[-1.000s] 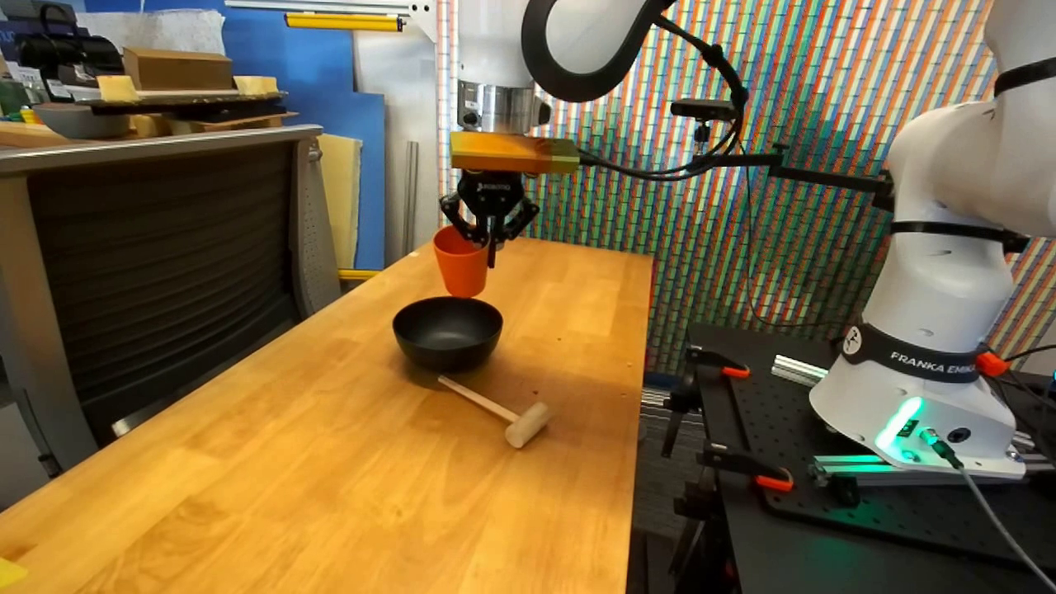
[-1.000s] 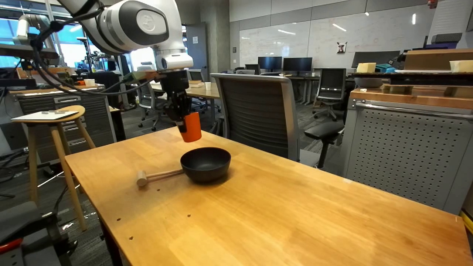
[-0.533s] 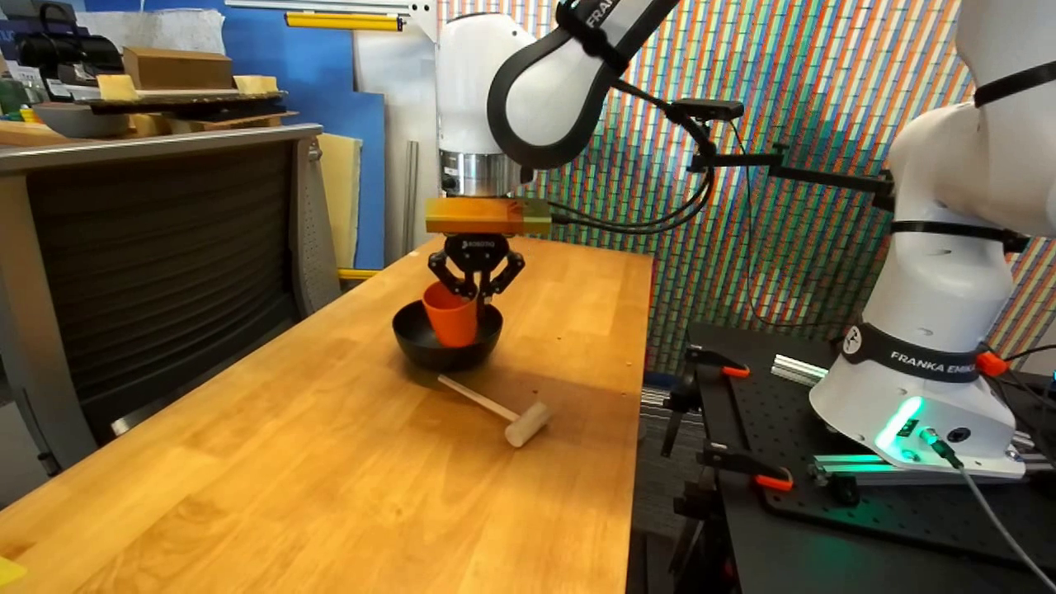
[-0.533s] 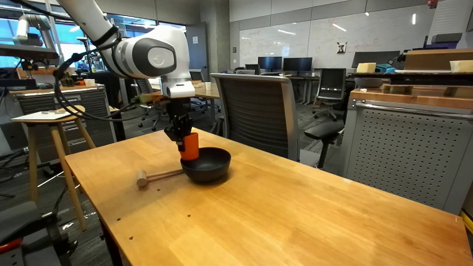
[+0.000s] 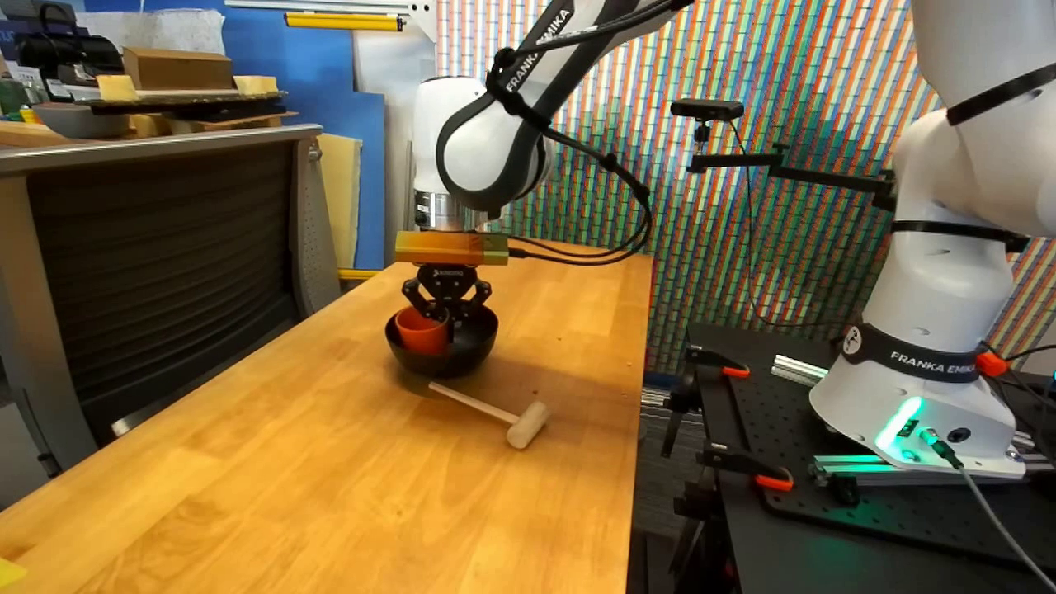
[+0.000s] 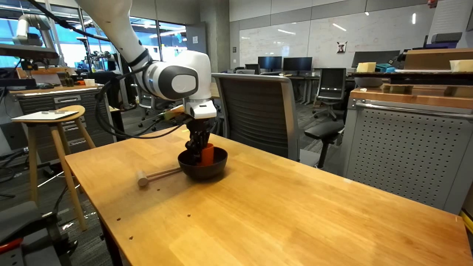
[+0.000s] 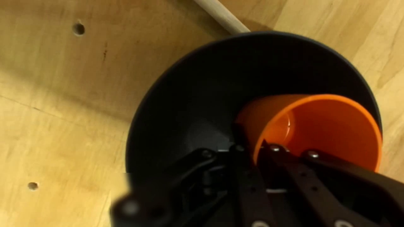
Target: Put the red cup in the black bowl
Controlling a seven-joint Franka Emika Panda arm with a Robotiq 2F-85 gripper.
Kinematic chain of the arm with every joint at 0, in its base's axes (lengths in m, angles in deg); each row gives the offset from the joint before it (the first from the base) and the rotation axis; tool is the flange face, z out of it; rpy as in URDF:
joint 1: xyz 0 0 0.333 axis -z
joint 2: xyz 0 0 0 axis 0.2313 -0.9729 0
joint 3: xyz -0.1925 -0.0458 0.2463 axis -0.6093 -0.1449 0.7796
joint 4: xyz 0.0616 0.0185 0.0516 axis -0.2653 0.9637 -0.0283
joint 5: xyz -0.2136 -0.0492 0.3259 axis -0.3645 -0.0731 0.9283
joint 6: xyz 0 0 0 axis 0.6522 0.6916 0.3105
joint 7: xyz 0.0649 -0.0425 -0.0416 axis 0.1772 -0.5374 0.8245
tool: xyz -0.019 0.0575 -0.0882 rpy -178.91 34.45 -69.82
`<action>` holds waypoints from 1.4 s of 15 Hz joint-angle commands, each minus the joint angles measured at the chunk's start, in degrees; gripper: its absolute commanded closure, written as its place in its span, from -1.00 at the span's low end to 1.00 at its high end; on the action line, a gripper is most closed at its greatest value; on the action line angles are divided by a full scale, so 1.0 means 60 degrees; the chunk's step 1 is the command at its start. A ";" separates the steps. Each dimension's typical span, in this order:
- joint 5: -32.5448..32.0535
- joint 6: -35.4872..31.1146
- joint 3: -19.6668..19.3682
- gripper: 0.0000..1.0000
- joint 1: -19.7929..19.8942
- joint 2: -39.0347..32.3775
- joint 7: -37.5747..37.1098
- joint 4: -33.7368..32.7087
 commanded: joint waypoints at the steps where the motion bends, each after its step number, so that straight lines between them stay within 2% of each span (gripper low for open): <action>1: 0.0950 -0.0130 0.0345 0.33 0.0438 -0.0623 0.1147 -0.0724; 2: 0.1126 -0.0133 0.0407 0.31 0.0473 -0.0688 0.1432 -0.0788; 6: 0.1303 -0.0052 0.0606 -0.31 0.0229 -0.0670 0.2435 -0.0805; 10: 0.0543 -0.0045 0.0232 -0.92 -0.0660 0.0250 0.2296 -0.0115; 11: 0.0391 -0.0010 0.0160 -0.99 -0.0805 0.0513 0.2230 0.0047; 18: -0.0511 -0.0098 0.0038 -1.00 -0.1164 0.2540 0.2142 0.1465; 21: -0.1652 0.0710 0.0184 -1.00 -0.1239 0.3893 0.2552 0.2236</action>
